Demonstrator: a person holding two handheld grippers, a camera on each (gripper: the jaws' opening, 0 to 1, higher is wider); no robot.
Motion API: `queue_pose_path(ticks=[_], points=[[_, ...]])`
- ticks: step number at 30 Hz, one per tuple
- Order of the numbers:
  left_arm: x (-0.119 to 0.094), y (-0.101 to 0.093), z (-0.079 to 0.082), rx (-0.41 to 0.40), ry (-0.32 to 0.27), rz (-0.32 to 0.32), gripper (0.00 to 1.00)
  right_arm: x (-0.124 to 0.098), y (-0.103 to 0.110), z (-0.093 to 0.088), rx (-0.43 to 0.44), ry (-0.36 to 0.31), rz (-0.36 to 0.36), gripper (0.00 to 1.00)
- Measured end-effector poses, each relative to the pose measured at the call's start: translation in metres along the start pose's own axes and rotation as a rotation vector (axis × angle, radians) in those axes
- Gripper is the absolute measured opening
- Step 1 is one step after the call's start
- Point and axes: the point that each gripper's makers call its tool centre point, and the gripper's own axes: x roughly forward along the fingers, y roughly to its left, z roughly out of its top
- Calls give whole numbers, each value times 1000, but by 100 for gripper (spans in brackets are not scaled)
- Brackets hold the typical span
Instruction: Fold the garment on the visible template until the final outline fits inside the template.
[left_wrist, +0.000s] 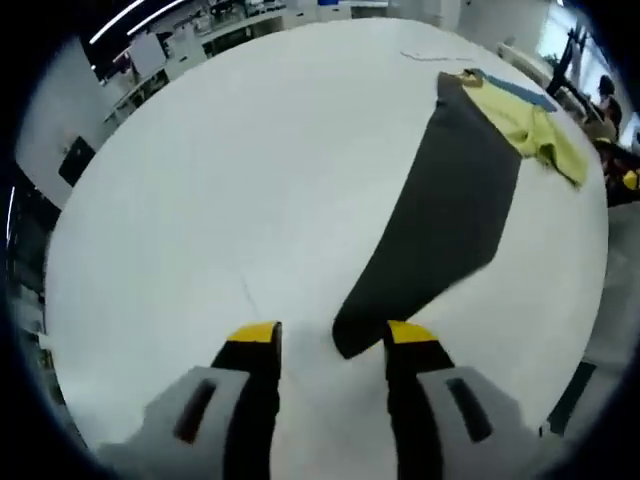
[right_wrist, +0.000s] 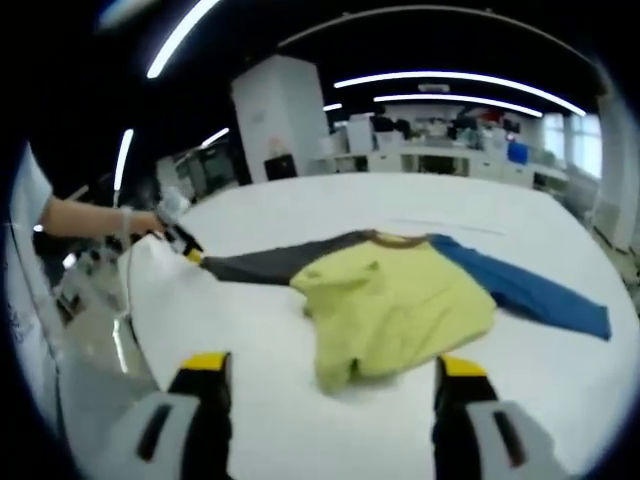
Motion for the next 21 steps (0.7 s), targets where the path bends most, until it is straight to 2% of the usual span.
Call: queue_pose_path(ticks=[2,3,6,9,11,21], points=[[-6,-8,-2,24,-4,14,38,0,2,0,1,-1,3,83],[-9,-17,2,55,-41,11,37,1,4,-1,-2,0,3,83],[-11,-29,-2,39,-45,-5,35,1,6,-2,-7,6,5,82],[-16,-45,1,64,-66,-17,25,0,7,-4,-7,8,6,82],[-15,-53,4,59,-78,-26,23,0,7,-4,-5,7,5,82],[5,-64,9,32,-63,-82,13,-4,5,-5,-2,11,-10,82]])
